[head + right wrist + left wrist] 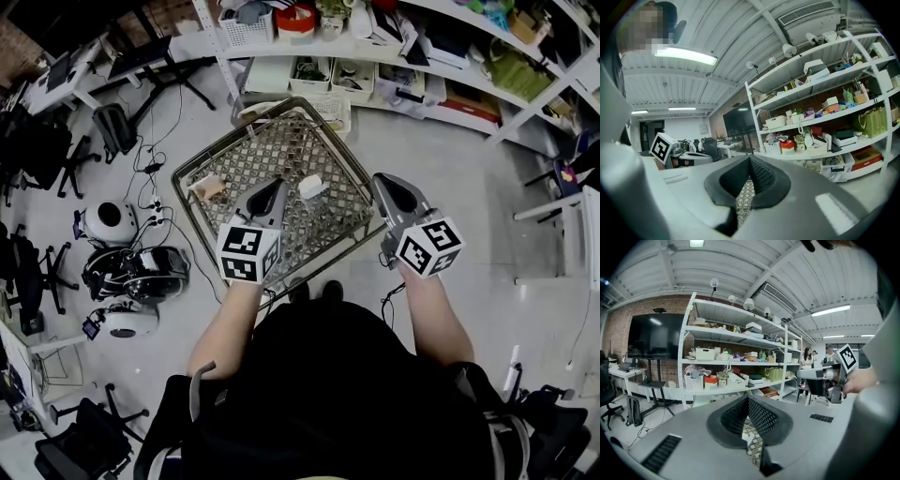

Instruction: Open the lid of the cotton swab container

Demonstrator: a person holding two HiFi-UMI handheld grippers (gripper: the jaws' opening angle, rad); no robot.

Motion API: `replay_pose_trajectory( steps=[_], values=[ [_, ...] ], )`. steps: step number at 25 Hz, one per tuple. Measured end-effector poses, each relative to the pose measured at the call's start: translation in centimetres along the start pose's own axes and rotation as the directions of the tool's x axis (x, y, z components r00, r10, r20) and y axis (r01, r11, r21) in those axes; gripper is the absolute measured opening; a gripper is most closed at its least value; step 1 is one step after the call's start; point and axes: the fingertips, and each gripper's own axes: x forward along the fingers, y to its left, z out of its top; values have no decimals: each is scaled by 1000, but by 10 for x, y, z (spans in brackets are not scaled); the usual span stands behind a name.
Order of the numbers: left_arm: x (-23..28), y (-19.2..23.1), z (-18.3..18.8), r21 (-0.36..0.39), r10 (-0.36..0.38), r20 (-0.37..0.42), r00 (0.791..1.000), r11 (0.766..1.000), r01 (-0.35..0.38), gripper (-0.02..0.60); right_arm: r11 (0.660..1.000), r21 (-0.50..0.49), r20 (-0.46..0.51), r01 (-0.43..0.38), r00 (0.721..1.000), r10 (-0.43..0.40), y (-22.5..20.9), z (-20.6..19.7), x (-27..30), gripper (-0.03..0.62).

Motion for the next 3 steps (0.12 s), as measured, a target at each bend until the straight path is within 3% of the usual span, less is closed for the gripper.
replay_pose_trajectory(
  steps=[3],
  values=[
    [1, 2, 2, -1, 2, 2, 1000, 1000, -2, 5, 1000, 1, 1, 4, 1000, -4, 0, 0, 1, 8]
  ],
)
